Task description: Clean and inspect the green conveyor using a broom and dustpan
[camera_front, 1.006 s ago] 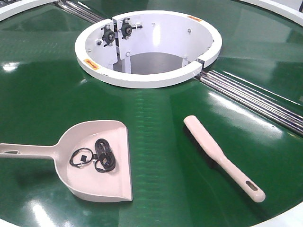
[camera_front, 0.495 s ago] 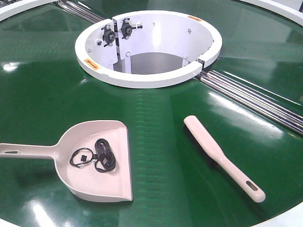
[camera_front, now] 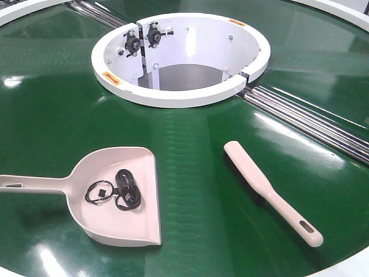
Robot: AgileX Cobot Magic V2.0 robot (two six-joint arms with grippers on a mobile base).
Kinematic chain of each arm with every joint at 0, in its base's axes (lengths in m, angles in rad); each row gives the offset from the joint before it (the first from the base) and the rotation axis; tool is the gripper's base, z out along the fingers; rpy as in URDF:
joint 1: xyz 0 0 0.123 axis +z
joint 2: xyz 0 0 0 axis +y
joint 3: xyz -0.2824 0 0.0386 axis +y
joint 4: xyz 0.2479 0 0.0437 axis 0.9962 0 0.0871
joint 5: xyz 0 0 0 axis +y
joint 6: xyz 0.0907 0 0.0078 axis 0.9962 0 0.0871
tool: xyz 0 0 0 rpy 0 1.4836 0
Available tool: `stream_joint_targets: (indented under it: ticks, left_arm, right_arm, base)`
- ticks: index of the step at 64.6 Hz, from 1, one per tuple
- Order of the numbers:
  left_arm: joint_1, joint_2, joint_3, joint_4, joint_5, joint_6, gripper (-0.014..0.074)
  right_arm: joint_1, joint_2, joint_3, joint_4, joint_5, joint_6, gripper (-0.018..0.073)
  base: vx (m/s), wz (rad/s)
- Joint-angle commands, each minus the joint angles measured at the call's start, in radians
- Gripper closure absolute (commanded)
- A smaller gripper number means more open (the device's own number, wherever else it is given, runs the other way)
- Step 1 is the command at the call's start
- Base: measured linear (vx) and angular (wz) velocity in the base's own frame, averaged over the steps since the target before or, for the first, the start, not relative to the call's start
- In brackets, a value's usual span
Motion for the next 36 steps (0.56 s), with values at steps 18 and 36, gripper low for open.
stream_joint_targets:
  ticks: [18, 36]
  left_arm:
    - [0.003, -0.013, 0.011, -0.009, -0.075, 0.0, 0.0602]
    - [0.003, -0.013, 0.011, -0.009, -0.075, 0.0, 0.0602]
  right_arm:
    - [-0.006, -0.011, 0.004, -0.01, -0.07, 0.003, 0.0568]
    - [-0.006, -0.011, 0.004, -0.01, -0.07, 0.003, 0.0568]
  base:
    - [0.0, 0.0]
    - [0.0, 0.0]
